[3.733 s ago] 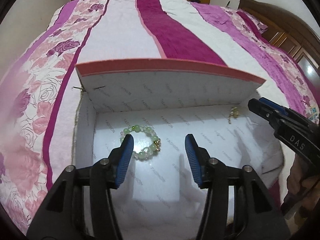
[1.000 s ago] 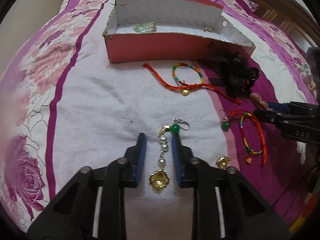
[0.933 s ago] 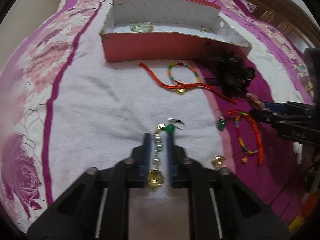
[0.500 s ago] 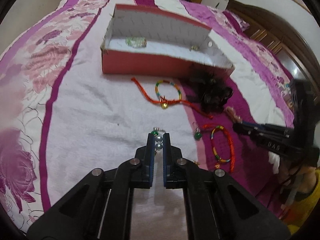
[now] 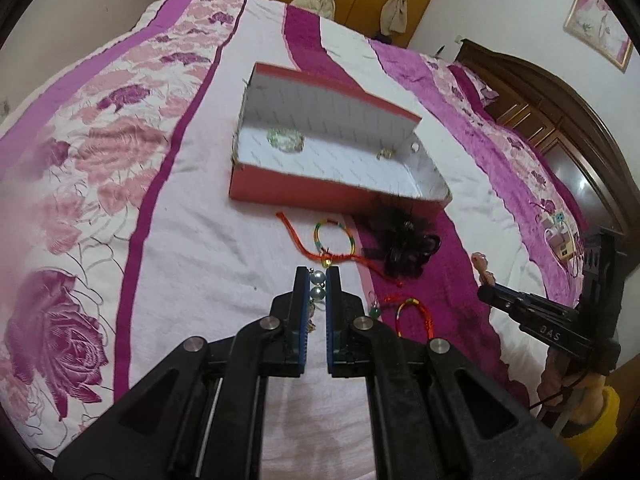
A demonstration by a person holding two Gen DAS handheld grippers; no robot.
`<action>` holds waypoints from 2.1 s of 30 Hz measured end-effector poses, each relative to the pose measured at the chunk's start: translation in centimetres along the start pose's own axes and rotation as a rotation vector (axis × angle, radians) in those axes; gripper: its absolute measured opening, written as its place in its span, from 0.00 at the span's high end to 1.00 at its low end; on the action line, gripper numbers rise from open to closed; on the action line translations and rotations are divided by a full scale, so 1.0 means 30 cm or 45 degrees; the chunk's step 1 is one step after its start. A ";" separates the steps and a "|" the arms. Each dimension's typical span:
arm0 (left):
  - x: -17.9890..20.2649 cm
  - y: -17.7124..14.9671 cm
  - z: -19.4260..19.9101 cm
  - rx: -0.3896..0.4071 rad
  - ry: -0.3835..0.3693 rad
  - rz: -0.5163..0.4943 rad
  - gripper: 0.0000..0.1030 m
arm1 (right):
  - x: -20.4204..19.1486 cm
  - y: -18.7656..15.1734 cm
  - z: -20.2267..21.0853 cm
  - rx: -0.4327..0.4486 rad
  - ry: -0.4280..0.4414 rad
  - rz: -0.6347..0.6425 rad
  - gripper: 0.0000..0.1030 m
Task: Organize jewelry
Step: 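Grasp the pearl pendant with the left tool while the right tool grasps the pink flower clip, then lower both held items into the box and open both tools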
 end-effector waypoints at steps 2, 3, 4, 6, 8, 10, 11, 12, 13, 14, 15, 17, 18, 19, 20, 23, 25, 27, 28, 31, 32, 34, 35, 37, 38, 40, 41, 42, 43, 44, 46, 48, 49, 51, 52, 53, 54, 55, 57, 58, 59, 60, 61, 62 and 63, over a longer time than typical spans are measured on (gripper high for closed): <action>-0.003 0.014 0.016 0.018 0.005 -0.003 1.00 | -0.008 0.008 0.025 0.025 0.018 -0.001 0.81; -0.007 0.021 0.022 0.025 0.008 -0.005 1.00 | -0.014 0.012 0.036 0.035 0.027 -0.002 0.81; -0.010 0.027 0.028 0.032 0.010 -0.008 1.00 | -0.023 0.015 0.042 0.043 0.035 -0.001 0.81; -0.012 0.046 0.039 0.049 0.019 -0.019 1.00 | -0.034 0.025 0.064 0.062 0.055 0.005 0.81; -0.015 0.070 0.051 0.069 0.028 -0.028 1.00 | -0.054 0.039 0.084 0.086 0.075 0.015 0.81; -0.021 0.095 0.060 0.089 0.032 -0.030 1.00 | -0.072 0.053 0.096 0.103 0.090 0.020 0.81; -0.025 0.113 0.064 0.102 0.037 -0.032 1.00 | -0.082 0.063 0.104 0.114 0.098 0.022 0.81; -0.028 0.126 0.066 0.111 0.040 -0.034 1.00 | -0.088 0.071 0.108 0.122 0.104 0.024 0.81; -0.029 0.134 0.065 0.116 0.043 -0.036 1.00 | -0.094 0.080 0.113 0.128 0.110 0.025 0.81; -0.032 0.152 0.063 0.124 0.046 -0.040 1.00 | -0.102 0.091 0.114 0.134 0.114 0.026 0.81; -0.035 0.160 0.064 0.129 0.047 -0.044 1.00 | -0.108 0.102 0.116 0.140 0.118 0.026 0.81; -0.037 0.195 0.061 0.149 0.058 -0.059 1.00 | -0.120 0.125 0.117 0.150 0.126 0.025 0.81; -0.037 0.204 0.059 0.156 0.064 -0.065 1.00 | -0.127 0.141 0.117 0.156 0.130 0.026 0.81; -0.038 0.224 0.055 0.168 0.074 -0.075 1.00 | -0.130 0.152 0.117 0.163 0.132 0.028 0.81; -0.039 0.239 0.051 0.176 0.079 -0.084 1.00 | -0.135 0.165 0.116 0.169 0.132 0.030 0.81; -0.044 0.280 0.033 0.192 0.090 -0.102 1.00 | -0.154 0.219 0.105 0.191 0.133 0.033 0.81; -0.050 0.310 0.013 0.204 0.101 -0.109 1.00 | -0.164 0.251 0.095 0.204 0.135 0.030 0.81; -0.052 0.332 -0.007 0.209 0.097 -0.111 1.00 | -0.171 0.285 0.082 0.216 0.136 0.024 0.81; -0.056 0.346 -0.025 0.208 0.093 -0.111 1.00 | -0.175 0.305 0.071 0.224 0.135 0.019 0.81; -0.061 0.369 -0.075 0.196 0.094 -0.122 1.00 | -0.184 0.348 0.034 0.228 0.123 0.014 0.81; -0.062 0.376 -0.090 0.189 0.100 -0.127 1.00 | -0.187 0.366 0.016 0.225 0.119 0.014 0.81; -0.068 0.387 -0.126 0.174 0.113 -0.134 1.00 | -0.188 0.390 -0.012 0.224 0.107 0.017 0.81; -0.074 0.392 -0.152 0.162 0.120 -0.134 1.00 | -0.188 0.401 -0.025 0.224 0.100 0.019 0.81; -0.084 0.398 -0.195 0.141 0.122 -0.128 1.00 | -0.187 0.430 -0.059 0.221 0.085 0.023 0.81; -0.088 0.399 -0.213 0.129 0.122 -0.125 1.00 | -0.185 0.445 -0.075 0.219 0.078 0.022 0.81; -0.100 0.398 -0.265 0.095 0.120 -0.115 1.00 | -0.179 0.472 -0.113 0.208 0.063 0.021 0.81; -0.104 0.396 -0.290 0.078 0.122 -0.112 1.00 | -0.173 0.486 -0.136 0.202 0.051 0.022 0.81; -0.105 0.394 -0.307 0.066 0.124 -0.111 1.00 | -0.169 0.495 -0.151 0.197 0.043 0.023 0.81; -0.111 0.390 -0.336 0.044 0.126 -0.109 1.00 | -0.163 0.506 -0.175 0.189 0.028 0.024 0.81; -0.115 0.386 -0.359 0.027 0.128 -0.108 1.00 | -0.157 0.513 -0.197 0.180 0.015 0.025 0.81; -0.119 0.380 -0.396 -0.001 0.140 -0.109 1.00 | -0.144 0.527 -0.251 0.154 -0.016 0.028 0.81; -0.125 0.370 -0.432 -0.029 0.163 -0.117 1.00 | -0.134 0.533 -0.298 0.129 -0.048 0.030 0.81; -0.126 0.362 -0.452 -0.046 0.166 -0.120 1.00 | -0.128 0.533 -0.319 0.119 -0.064 0.031 0.81; -0.130 0.352 -0.475 -0.069 0.167 -0.119 1.00 | -0.111 0.533 -0.358 0.100 -0.105 0.032 0.81; -0.130 0.347 -0.487 -0.081 0.168 -0.120 1.00 | -0.106 0.534 -0.373 0.094 -0.117 0.031 0.81; -0.131 0.345 -0.494 -0.090 0.172 -0.120 1.00 | -0.099 0.536 -0.385 0.087 -0.125 0.029 0.81; -0.137 0.343 -0.503 -0.098 0.174 -0.118 1.00 | -0.093 0.536 -0.398 0.078 -0.134 0.026 0.81; -0.139 0.340 -0.510 -0.107 0.177 -0.114 1.00 | -0.086 0.536 -0.410 0.071 -0.147 0.025 0.81; -0.144 0.336 -0.522 -0.119 0.182 -0.105 1.00 | -0.079 0.535 -0.427 0.062 -0.165 0.028 0.81; -0.145 0.335 -0.522 -0.118 0.187 -0.104 1.00 | -0.078 0.532 -0.435 0.057 -0.175 0.031 0.81; -0.143 0.333 -0.524 -0.120 0.191 -0.105 1.00 | -0.078 0.531 -0.441 0.055 -0.181 0.035 0.81; -0.143 0.333 -0.529 -0.124 0.190 -0.106 1.00 | -0.076 0.529 -0.446 0.053 -0.190 0.038 0.81; -0.139 0.332 -0.529 -0.126 0.188 -0.109 1.00 | -0.075 0.526 -0.450 0.050 -0.195 0.040 0.81; -0.140 0.334 -0.534 -0.127 0.190 -0.112 1.00 | -0.072 0.525 -0.452 0.050 -0.200 0.042 0.81; -0.141 0.337 -0.537 -0.129 0.190 -0.114 1.00 | -0.073 0.527 -0.456 0.052 -0.202 0.042 0.81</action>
Point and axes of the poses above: each gripper's, at about its wrist camera, not at the fingertips, and z roughly against the way its jaws point, x to its right, y to its top, the point moved 4 cm from there along -z, roughly the way its jaws point, and after that the axes turned 15 degrees about -z, right-handed, at the moved point
